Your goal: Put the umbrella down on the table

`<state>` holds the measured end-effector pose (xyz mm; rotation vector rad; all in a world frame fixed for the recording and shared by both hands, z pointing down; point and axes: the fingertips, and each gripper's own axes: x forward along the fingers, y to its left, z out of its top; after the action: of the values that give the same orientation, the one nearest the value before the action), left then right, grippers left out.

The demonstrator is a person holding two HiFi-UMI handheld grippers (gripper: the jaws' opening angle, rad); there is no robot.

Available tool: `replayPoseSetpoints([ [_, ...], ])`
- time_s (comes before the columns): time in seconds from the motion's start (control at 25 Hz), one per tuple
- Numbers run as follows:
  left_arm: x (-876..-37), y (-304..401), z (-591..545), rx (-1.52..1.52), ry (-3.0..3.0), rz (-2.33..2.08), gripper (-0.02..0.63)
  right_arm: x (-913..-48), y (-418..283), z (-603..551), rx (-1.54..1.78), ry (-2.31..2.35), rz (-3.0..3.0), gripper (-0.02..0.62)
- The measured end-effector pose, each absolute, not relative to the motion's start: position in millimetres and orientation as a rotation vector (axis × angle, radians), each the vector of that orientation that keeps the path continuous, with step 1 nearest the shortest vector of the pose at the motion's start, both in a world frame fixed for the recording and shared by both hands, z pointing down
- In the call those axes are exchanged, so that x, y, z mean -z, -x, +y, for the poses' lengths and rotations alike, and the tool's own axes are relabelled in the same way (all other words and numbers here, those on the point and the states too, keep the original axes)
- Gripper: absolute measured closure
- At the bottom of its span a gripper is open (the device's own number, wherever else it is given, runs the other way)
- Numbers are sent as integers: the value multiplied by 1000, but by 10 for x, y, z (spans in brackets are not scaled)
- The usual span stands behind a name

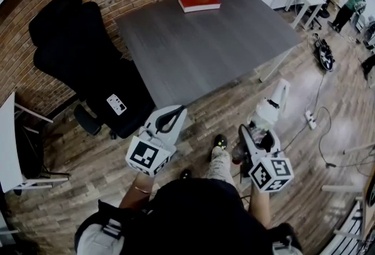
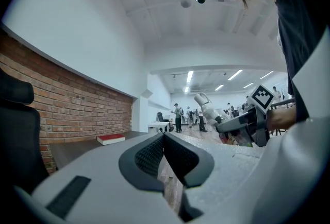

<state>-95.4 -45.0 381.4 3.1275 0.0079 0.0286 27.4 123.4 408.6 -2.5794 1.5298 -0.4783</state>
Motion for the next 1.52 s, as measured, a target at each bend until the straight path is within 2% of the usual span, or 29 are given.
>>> replayPoseSetpoints([
  [0.84,-3822,-143,-1527,-133,-3108,-466,611,-4141,-1858,-253,547,2343,1917,281],
  [1.52,-3664,-1258,-1781,-143,-3068,-683,611,-4118,-3053,-750,613,2193,2086,282],
])
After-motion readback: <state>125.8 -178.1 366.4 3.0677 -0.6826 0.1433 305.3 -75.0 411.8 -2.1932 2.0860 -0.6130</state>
